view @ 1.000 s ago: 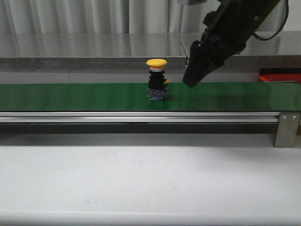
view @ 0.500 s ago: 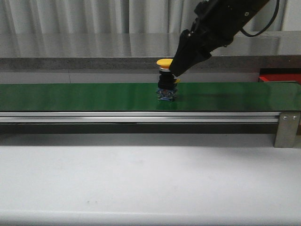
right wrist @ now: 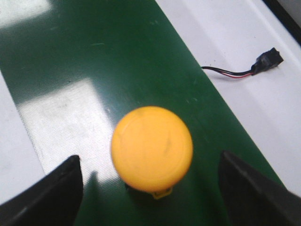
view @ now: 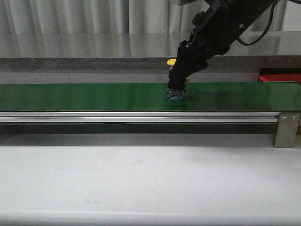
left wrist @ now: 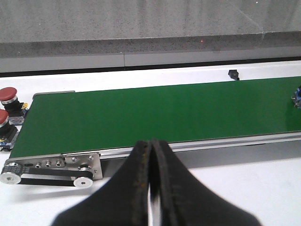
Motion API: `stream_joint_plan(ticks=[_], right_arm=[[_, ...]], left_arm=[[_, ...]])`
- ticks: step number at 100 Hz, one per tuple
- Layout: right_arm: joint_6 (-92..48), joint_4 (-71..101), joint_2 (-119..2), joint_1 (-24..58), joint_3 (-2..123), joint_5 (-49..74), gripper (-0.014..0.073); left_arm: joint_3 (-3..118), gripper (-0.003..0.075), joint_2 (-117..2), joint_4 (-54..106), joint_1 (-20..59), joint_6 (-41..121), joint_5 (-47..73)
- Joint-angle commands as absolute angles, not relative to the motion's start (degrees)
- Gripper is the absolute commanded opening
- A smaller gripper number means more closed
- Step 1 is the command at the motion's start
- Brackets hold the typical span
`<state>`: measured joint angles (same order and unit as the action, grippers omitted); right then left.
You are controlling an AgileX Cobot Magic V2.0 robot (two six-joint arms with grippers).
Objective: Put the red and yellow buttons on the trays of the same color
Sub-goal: 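Grasp the yellow button with the right gripper and lift it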
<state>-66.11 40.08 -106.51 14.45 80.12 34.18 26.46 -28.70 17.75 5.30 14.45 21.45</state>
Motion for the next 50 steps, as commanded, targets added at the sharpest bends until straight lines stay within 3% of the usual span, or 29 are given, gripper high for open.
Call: stream_joint_plan(ticks=[1,22,28,39,50], right_arm=[[-66.73,42.39,-104.73,14.38,83.03,32.16,0.0585],[-66.73,43.0,-105.58,14.32,84.45,31.45,0.0556],[-66.73,43.0,-105.58,14.27,84.45,31.45,0.0491],[-66.37,43.0,-105.58,13.91,84.45,32.07,0.0295],[-65.19,43.0,-105.46,13.6,84.45,32.07,0.02]], left_arm=[[28.01,-0.002,-28.78,18.73,5.7,14.35,16.92],[28.01,-0.002,-28.78,18.73,5.7,14.35,16.92],[28.01,-0.002,-28.78,18.73,5.7,14.35,16.92],[28.01,-0.002,-28.78,18.73,5.7,14.35,16.92],[28.01,-0.002,-28.78,18.73,5.7,14.35,16.92]])
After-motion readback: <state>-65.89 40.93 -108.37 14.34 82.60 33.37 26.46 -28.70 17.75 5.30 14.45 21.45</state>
